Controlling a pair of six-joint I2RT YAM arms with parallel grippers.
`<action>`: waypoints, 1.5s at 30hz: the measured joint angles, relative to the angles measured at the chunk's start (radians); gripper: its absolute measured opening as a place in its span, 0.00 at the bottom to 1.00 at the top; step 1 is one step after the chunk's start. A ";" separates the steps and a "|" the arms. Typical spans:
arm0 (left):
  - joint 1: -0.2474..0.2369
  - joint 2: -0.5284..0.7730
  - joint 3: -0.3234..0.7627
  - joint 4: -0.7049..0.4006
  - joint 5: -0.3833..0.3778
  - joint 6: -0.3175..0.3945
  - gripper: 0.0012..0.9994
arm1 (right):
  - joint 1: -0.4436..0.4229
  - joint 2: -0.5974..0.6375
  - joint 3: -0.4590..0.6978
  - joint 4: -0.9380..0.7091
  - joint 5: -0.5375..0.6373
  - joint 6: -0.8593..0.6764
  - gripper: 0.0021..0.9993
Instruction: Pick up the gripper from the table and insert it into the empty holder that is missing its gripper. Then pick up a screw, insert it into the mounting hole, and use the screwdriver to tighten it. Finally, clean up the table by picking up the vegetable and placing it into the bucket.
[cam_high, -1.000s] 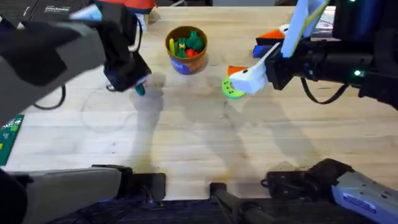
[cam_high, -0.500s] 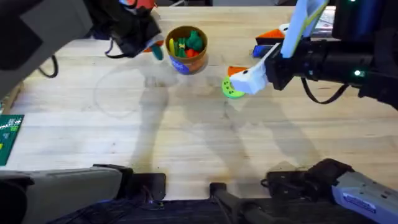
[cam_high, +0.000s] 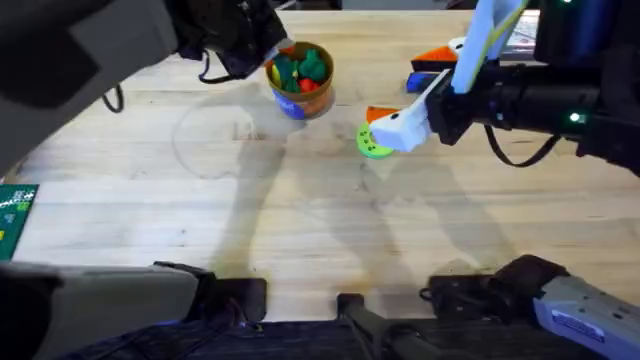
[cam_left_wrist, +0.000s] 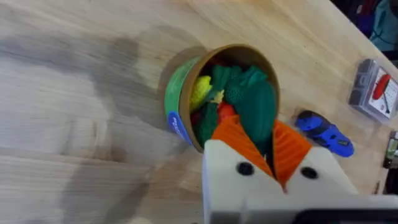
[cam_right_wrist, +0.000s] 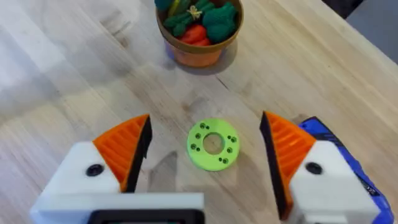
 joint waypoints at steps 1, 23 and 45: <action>0.000 0.017 0.000 0.008 0.006 -0.017 0.05 | 0.000 0.000 0.000 0.000 0.000 0.000 0.99; -0.001 0.091 0.015 0.067 0.105 -0.020 0.95 | 0.000 0.000 0.000 0.000 0.000 0.000 0.99; 0.000 -0.443 0.061 -0.678 -0.024 0.664 0.96 | -0.101 -0.305 0.000 -0.217 0.000 0.206 0.99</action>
